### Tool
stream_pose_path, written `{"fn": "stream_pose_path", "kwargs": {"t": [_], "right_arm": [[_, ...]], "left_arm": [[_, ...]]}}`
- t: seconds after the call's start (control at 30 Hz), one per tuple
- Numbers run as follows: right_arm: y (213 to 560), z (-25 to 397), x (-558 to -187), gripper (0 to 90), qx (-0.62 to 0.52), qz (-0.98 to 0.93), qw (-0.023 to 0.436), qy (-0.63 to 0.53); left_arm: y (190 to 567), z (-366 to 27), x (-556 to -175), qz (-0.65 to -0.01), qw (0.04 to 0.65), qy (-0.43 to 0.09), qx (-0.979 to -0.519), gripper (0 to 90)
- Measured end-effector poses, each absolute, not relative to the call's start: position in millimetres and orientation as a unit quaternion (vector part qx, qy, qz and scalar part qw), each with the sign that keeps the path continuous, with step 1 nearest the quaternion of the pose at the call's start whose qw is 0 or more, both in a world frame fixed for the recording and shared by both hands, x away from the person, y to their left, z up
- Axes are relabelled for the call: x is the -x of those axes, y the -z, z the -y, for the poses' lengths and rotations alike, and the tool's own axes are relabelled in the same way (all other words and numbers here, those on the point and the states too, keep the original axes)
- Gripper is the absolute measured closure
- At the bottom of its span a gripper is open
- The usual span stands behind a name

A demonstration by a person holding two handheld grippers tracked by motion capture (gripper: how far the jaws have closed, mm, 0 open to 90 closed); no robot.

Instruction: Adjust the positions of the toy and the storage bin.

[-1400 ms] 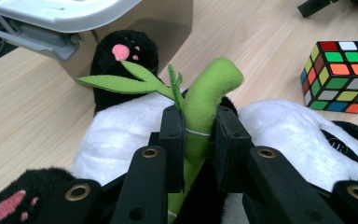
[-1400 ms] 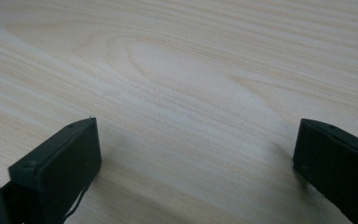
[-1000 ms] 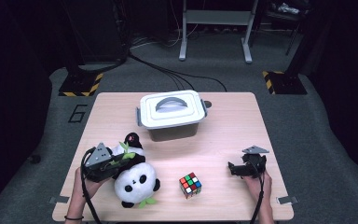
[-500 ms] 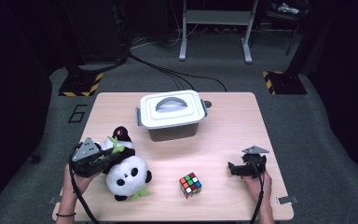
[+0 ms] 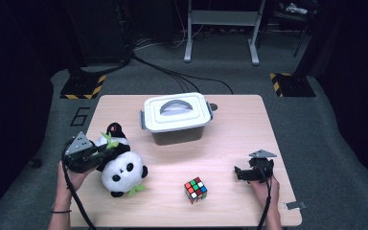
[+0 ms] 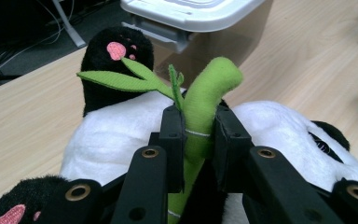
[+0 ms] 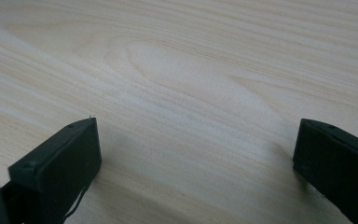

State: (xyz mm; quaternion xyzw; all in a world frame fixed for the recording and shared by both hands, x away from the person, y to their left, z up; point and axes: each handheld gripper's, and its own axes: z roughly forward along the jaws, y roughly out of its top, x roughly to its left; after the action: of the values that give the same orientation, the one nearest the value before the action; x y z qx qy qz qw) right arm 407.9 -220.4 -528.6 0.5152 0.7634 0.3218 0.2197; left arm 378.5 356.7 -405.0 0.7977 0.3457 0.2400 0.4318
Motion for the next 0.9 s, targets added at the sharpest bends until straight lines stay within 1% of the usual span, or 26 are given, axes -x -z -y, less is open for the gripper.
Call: {"fn": "stream_pose_path", "kwargs": {"t": [0.5,0.7,0.9], "right_arm": [[529,221,-408,0.0,-0.514,-0.764,0.220,-0.321],[529,220,-408,0.0,-0.516,-0.763,0.220,-0.322],[529,221,-408,0.0,-0.515,-0.764,0.220,-0.322]], "left_arm": [[403,-371,-421,-0.354,0.417,-0.233,-0.804,75.8],[405,-374,-438,-0.357,0.420,-0.229,-0.802,75.7],[414,-376,-456,-0.364,0.414,-0.212,-0.807,75.6]]}}
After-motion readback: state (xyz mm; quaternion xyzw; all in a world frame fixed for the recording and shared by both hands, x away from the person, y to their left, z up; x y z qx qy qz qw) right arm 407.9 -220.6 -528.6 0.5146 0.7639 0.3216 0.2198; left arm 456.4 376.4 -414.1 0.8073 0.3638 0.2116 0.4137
